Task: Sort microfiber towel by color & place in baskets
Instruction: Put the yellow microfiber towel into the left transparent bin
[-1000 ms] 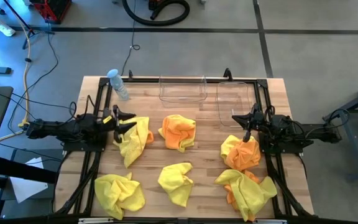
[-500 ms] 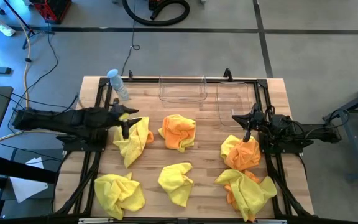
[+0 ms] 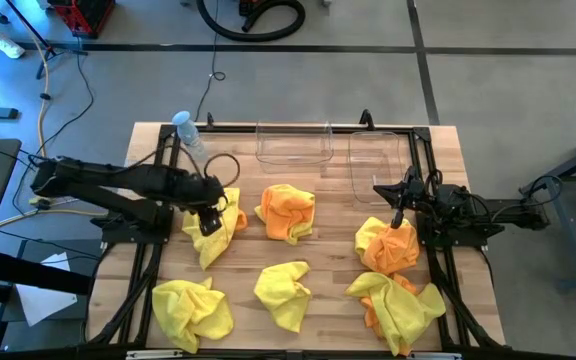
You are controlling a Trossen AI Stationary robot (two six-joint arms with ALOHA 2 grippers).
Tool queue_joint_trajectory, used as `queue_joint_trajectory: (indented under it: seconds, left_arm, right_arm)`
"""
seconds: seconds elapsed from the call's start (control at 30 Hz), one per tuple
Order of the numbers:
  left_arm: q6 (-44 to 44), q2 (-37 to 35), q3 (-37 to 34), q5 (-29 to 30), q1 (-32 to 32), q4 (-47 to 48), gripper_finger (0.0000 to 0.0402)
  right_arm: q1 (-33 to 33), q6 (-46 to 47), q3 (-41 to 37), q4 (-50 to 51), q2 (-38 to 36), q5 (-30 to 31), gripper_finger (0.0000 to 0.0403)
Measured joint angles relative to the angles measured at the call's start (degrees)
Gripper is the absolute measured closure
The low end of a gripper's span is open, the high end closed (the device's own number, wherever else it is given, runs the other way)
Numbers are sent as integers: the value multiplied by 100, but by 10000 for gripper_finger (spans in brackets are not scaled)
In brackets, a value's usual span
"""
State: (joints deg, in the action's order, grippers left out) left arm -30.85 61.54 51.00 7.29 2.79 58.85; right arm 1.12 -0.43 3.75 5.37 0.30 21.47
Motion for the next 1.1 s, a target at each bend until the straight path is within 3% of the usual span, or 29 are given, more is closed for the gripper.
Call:
queue_joint_trajectory:
  seconds: [0.13, 0.63, 0.77, 0.93, 1.1]
  left_arm:
    - [-231, 447, 0, -300, 0, 293, 220]
    - [-2, 1913, -2, -482, 31, 299, 228]
    - [8, 2103, -2, -561, 94, 297, 278]
    - [2, 2136, -2, -703, 194, 295, 385]
    - [-41, 1938, -7, -788, 265, 316, 397]
  right_arm:
    - [1, -2, 0, 0, 0, 0, 402]
    - [1, -2, 0, 2, 0, 0, 402]
    - [-1, -1, 0, 2, 0, 0, 402]
    - [1, -2, 0, 2, 0, 0, 402]
    - [1, -1, 0, 2, 0, 0, 402]
